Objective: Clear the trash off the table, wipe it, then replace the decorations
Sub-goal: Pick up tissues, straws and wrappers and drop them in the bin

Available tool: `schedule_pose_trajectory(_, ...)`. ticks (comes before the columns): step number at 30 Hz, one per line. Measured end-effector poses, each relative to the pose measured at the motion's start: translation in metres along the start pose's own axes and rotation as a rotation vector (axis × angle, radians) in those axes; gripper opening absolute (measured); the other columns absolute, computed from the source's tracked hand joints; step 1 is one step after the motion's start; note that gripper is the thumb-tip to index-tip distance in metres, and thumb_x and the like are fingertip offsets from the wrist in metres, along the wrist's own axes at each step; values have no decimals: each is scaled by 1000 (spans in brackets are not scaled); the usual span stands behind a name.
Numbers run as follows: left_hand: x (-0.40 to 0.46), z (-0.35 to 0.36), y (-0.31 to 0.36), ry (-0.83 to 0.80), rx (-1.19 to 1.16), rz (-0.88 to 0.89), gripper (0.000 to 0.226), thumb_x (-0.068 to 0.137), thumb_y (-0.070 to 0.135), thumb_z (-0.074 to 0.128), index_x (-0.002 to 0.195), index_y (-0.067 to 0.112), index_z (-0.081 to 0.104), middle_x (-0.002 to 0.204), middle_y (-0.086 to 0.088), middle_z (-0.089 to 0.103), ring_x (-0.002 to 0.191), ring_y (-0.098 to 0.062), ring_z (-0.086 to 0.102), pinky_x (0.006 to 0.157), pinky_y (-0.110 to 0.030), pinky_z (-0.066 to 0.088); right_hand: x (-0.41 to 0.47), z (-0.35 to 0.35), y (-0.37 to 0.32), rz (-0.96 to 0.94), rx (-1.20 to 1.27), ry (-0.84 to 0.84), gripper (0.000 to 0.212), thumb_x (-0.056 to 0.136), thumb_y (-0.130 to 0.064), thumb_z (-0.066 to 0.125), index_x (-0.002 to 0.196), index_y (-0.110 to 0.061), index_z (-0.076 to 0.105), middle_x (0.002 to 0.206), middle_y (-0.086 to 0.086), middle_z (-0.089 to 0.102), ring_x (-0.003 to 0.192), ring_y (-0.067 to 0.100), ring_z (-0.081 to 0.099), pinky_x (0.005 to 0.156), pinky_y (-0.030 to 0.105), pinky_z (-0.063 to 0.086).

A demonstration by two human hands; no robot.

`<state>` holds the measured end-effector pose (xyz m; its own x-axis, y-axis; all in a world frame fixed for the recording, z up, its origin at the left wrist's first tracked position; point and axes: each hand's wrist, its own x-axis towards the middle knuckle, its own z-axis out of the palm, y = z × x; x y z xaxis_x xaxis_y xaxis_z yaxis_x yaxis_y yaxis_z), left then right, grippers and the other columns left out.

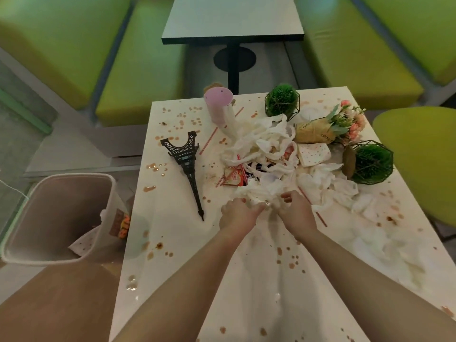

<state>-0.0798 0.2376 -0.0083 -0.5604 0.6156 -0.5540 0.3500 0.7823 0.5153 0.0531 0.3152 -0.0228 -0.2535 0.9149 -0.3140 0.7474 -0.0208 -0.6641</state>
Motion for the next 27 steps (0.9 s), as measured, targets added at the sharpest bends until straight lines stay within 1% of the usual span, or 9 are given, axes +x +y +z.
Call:
schedule_pose_trajectory(7, 9, 22, 21, 120, 55, -53, 79, 79, 74, 56, 131, 16, 53, 130, -2, 55, 126, -24, 43, 90, -42, 46, 10, -6, 16, -14, 33, -36, 21, 91, -30, 66, 110, -25, 58, 93, -9, 60, 79, 6, 59, 57, 28, 49)
schedule_pose_trajectory(9, 6, 23, 23, 130, 36, -40, 75, 78, 73, 59, 128, 18, 54, 124, 1, 59, 123, -22, 45, 89, -41, 48, 12, -9, 14, -41, 91, -34, 18, 94, -26, 60, 112, -22, 62, 95, -7, 62, 85, 8, 60, 68, 27, 51)
schedule_pose_trajectory(11, 3, 22, 24, 124, -4, -33, 71, 78, 69, 63, 129, 20, 51, 121, 1, 59, 122, -21, 46, 89, -41, 48, 14, -11, 14, -87, 104, 5, 23, 97, -21, 53, 114, -14, 68, 103, 0, 66, 105, 10, 58, 86, 27, 48)
schedule_pose_trajectory(13, 3, 21, 25, 111, -42, -31, 71, 77, 67, 66, 129, 22, 48, 118, 1, 59, 119, -22, 49, 90, -41, 49, 16, -13, 11, -67, 121, 49, 28, 100, -22, 47, 111, -11, 70, 110, 5, 66, 117, 17, 52, 100, 35, 44)
schedule_pose_trajectory(15, 2, 18, 25, 119, -100, -31, 73, 72, 69, 68, 127, 26, 46, 108, 3, 58, 111, -23, 57, 88, -43, 52, 16, -18, 2, 4, 192, 76, 29, 101, -28, 43, 98, -13, 68, 104, 6, 63, 108, 26, 54, 95, 43, 45)
schedule_pose_trajectory(17, 0, 14, 25, 139, -153, -27, 73, 68, 71, 69, 124, 29, 47, 104, 6, 56, 105, -24, 60, 87, -45, 53, 14, -25, -8, 46, 296, 93, 33, 101, -37, 43, 83, -15, 59, 91, 5, 59, 93, 24, 56, 82, 39, 47)
schedule_pose_trajectory(20, -5, 4, 21, 166, -262, -10, 72, 67, 69, 70, 122, 29, 46, 116, 2, 59, 104, -21, 60, 87, -45, 54, 7, -32, -23, 106, 437, 61, 38, 98, -49, 48, 87, -12, 51, 82, -2, 52, 75, 12, 50, 69, 32, 41)
schedule_pose_trajectory(25, -14, -23, 1, 197, -411, 15, 69, 80, 53, 72, 133, 21, 42, 134, -2, 44, 96, -14, 49, 74, -30, 43, -2, -25, -48, 126, 604, 14, 22, 97, -26, 53, 107, -7, 57, 101, 10, 60, 86, 21, 56, 70, 32, 43)
schedule_pose_trajectory(27, -18, -36, -9, 240, -463, 43, 69, 80, 50, 74, 134, 19, 44, 137, -4, 43, 101, -12, 45, 80, -28, 40, -8, -20, -59, 100, 627, 11, 11, 97, -18, 53, 106, -11, 55, 102, 7, 60, 84, 18, 58, 70, 30, 45)
